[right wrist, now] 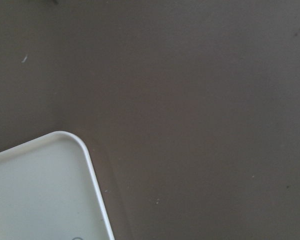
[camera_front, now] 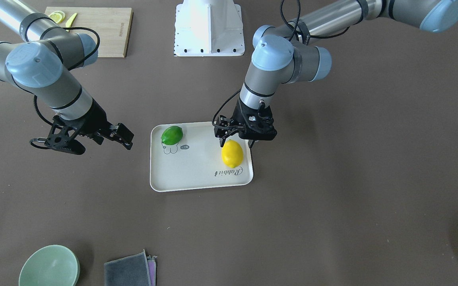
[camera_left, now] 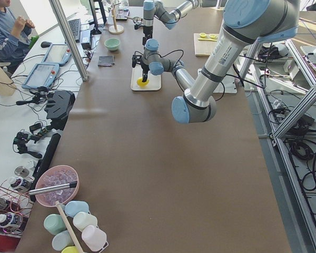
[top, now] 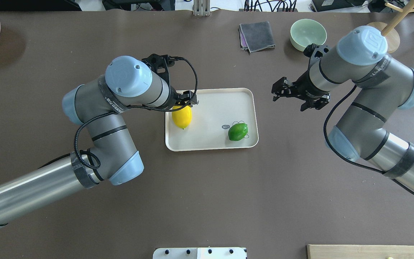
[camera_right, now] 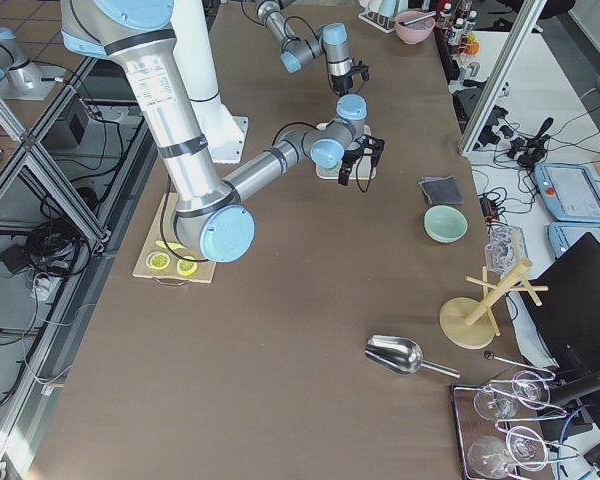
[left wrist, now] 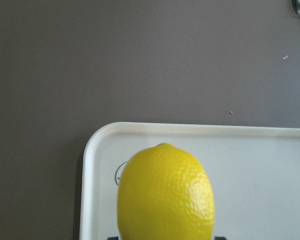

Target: Place all lemons on tray

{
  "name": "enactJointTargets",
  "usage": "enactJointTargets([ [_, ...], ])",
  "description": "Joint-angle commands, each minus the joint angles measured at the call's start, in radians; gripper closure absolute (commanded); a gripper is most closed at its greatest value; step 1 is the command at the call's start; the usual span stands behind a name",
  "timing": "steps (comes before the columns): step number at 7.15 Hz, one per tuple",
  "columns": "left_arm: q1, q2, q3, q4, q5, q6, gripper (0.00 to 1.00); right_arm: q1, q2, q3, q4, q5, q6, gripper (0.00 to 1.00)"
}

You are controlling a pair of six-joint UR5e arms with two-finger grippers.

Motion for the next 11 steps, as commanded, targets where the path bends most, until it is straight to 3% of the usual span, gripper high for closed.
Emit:
enactJointTargets([
  [1, -0.101, 0.165, -0.178, 0.086, -0.117, 0.166, 0.02, 0.089, -0.094, 0.005, 0.000, 0.025, -0.172, 0.00],
  [3, -0.208, 0.335, -0.312, 0.182, -0.175, 0.387, 0.02, 0.179, -0.180, -0.005, 0.001, 0.043, -0.392, 0.00],
  [6, -0.531, 0.572, -0.322, 0.246, -0.285, 1.003, 0.02, 0.425, -0.331, -0.053, 0.003, 0.135, -0.837, 0.00],
  [8, -0.709, 0.717, -0.314, 0.247, -0.368, 1.274, 0.02, 0.553, -0.433, -0.067, 0.001, 0.178, -1.061, 0.00],
  [9, -0.778, 0.780, -0.302, 0.246, -0.434, 1.357, 0.02, 0.618, -0.447, -0.120, 0.003, 0.180, -1.179, 0.00],
  [11, -0.802, 0.825, -0.282, 0.246, -0.442, 1.350, 0.02, 0.704, -0.444, -0.192, 0.000, 0.192, -1.319, 0.00],
])
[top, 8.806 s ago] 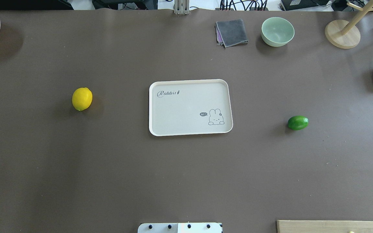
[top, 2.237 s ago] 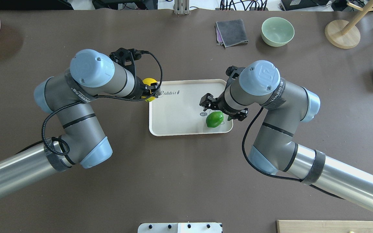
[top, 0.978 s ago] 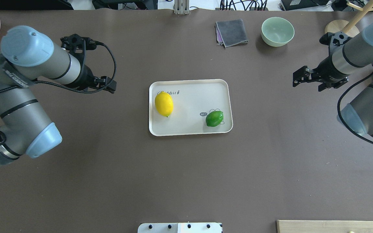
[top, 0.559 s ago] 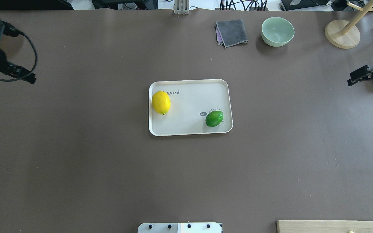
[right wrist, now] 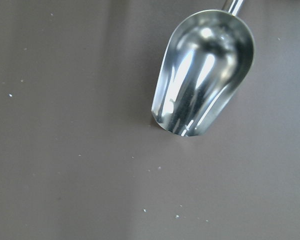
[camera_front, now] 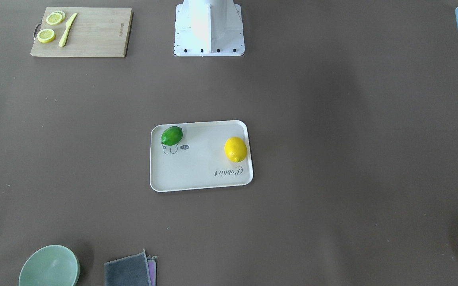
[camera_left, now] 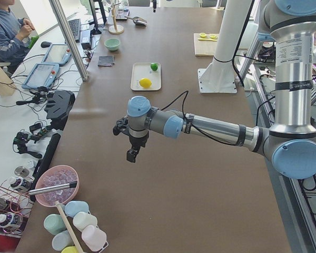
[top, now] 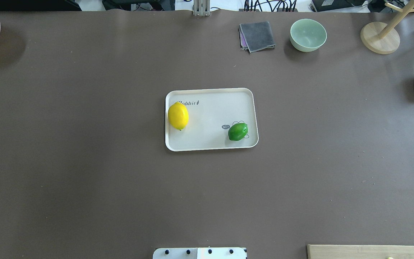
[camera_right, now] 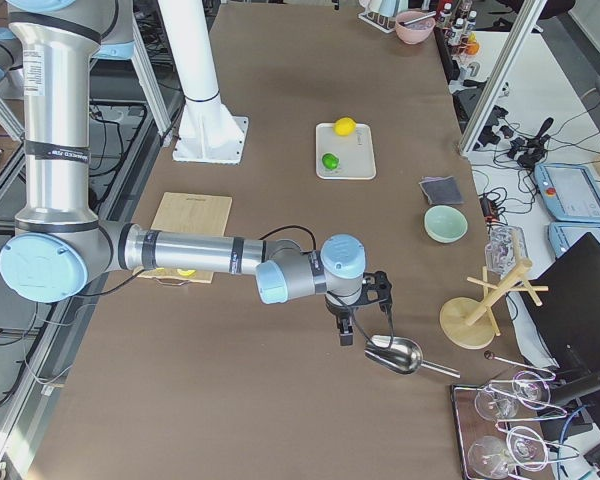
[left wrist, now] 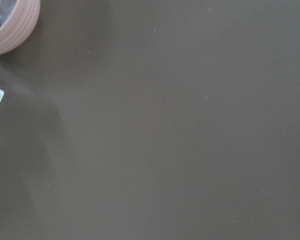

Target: Place all lemons on tray

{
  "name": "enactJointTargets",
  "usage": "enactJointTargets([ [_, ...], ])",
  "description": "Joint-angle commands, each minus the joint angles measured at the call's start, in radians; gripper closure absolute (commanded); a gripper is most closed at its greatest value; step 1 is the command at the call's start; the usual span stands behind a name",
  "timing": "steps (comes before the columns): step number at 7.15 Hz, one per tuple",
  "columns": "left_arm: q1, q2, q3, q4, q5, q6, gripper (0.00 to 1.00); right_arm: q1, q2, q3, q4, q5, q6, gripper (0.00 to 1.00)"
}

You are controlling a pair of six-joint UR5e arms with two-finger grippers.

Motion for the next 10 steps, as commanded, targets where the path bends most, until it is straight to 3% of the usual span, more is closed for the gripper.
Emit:
enactJointTargets([
  [1, -0.031, 0.025, 0.021, -0.005, -0.017, 0.005, 0.02, 0.076, -0.005, -0.042, -0.002, 0.013, -0.105, 0.00],
  [3, -0.075, 0.024, 0.064, 0.003, -0.023, 0.000, 0.02, 0.079, 0.002, -0.042, 0.000, 0.013, -0.105, 0.00],
  [4, -0.136, 0.016, 0.111, 0.011, -0.146, -0.031, 0.02, 0.079, 0.017, -0.039, -0.003, 0.013, -0.089, 0.00],
  [5, -0.143, 0.021, 0.115, 0.003, -0.194, -0.033, 0.02, 0.079, 0.028, -0.036, -0.035, 0.013, -0.089, 0.00],
  [10, -0.146, 0.025, 0.095, 0.001, -0.193, -0.030, 0.02, 0.094, 0.012, -0.023, -0.028, 0.034, -0.104, 0.00],
])
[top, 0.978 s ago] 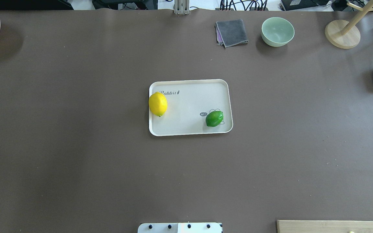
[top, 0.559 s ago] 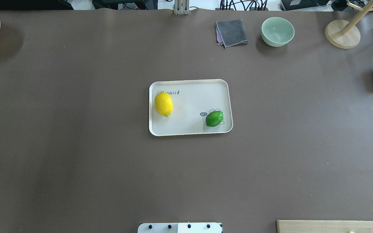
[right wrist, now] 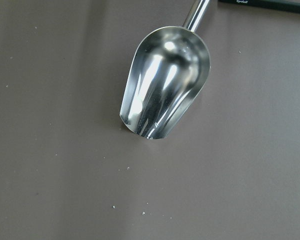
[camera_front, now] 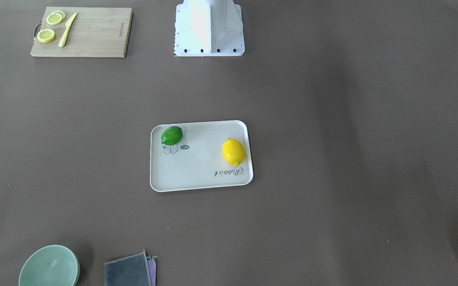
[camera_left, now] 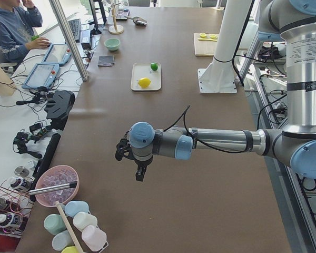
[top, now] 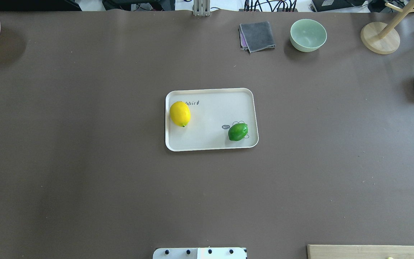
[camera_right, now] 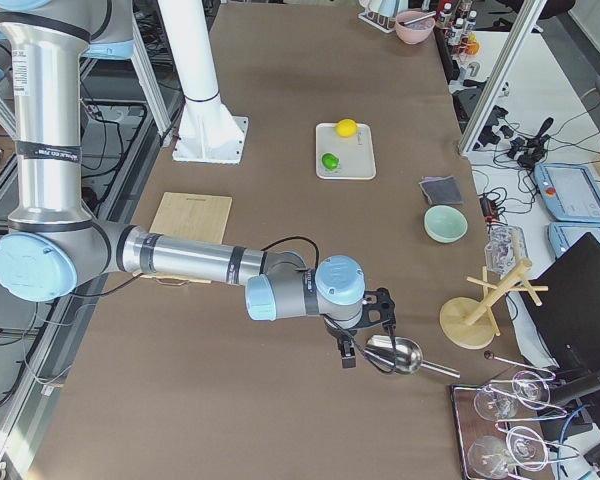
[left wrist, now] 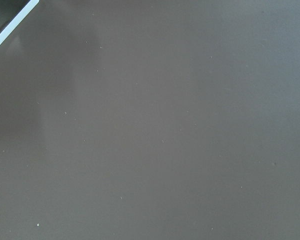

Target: Place all lemons on tray

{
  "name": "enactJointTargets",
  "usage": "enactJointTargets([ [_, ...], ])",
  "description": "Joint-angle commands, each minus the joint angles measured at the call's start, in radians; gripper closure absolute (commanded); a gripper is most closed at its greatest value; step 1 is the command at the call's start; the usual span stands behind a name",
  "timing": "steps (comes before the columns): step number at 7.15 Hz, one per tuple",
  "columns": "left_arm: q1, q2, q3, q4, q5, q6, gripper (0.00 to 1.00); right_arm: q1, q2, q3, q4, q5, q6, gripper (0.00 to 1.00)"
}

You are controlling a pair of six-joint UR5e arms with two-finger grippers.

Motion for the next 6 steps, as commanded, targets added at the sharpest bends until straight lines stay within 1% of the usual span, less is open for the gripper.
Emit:
enactJointTargets([
  [1, -0.001, 0.002, -0.012, -0.001, -0.002, 0.000, 0.02, 0.001, -0.004, 0.003, 0.001, -0.005, 0.011, 0.00],
  [3, 0.000, -0.003, -0.031, -0.006, -0.013, -0.002, 0.02, 0.013, 0.015, 0.006, 0.001, -0.002, 0.032, 0.00],
  [4, 0.002, -0.003, -0.027, -0.006, -0.013, 0.002, 0.02, 0.018, 0.003, -0.001, 0.005, -0.003, 0.057, 0.00],
  [5, 0.000, -0.002, -0.044, -0.006, -0.013, 0.002, 0.02, 0.073, -0.038, 0.009, 0.062, 0.015, 0.051, 0.00],
  [6, 0.002, -0.005, -0.045, -0.006, -0.013, 0.002, 0.02, 0.117, -0.080, -0.003, 0.129, 0.080, 0.058, 0.00],
])
